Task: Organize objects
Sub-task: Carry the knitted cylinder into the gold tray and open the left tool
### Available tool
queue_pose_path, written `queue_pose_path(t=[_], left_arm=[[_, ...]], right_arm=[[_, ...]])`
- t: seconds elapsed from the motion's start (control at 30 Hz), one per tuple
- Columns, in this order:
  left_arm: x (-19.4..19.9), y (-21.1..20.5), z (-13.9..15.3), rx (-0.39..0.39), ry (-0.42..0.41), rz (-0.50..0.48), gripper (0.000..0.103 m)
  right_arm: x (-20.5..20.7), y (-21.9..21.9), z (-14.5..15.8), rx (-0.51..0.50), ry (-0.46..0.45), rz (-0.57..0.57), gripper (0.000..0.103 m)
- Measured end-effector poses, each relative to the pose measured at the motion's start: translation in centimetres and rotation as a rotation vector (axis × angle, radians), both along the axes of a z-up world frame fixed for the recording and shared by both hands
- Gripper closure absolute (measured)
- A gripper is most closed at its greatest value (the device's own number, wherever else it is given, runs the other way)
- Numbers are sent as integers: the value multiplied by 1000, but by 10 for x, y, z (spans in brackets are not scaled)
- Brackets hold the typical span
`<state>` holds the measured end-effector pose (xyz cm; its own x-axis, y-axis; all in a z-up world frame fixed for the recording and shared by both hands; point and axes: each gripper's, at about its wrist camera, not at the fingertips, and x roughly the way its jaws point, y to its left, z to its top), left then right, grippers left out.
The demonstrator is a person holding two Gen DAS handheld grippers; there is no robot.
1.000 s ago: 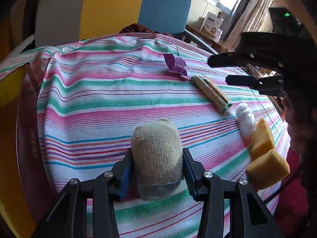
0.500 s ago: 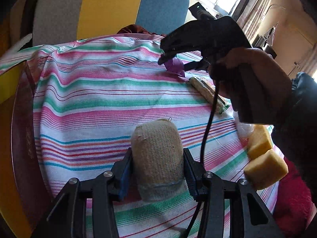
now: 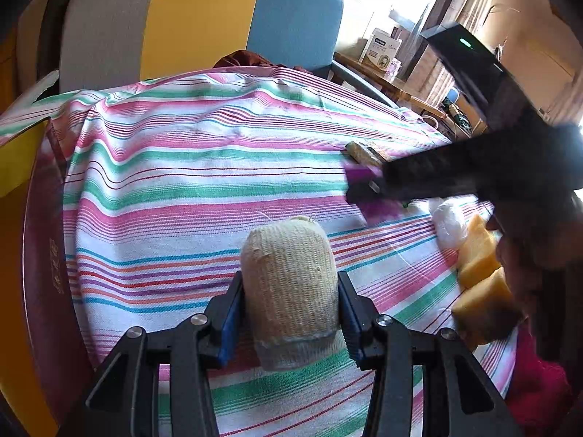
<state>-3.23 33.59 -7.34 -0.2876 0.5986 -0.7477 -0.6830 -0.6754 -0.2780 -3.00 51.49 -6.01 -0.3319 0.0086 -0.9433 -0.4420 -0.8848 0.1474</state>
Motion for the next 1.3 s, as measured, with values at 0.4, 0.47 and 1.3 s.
queue_pose_path(t=[0.4,0.47,1.3], left_arm=[[10,0,4,-69,66,2,56],[14,-2,5,-83,78,8,56],[54,-68,90,-14,231,76,57]], right_arm=[[29,-14,-10,28,28,-4,69],[28,-15,-10,38,28,6,69],[31,-20,-13,72,42,43,68]])
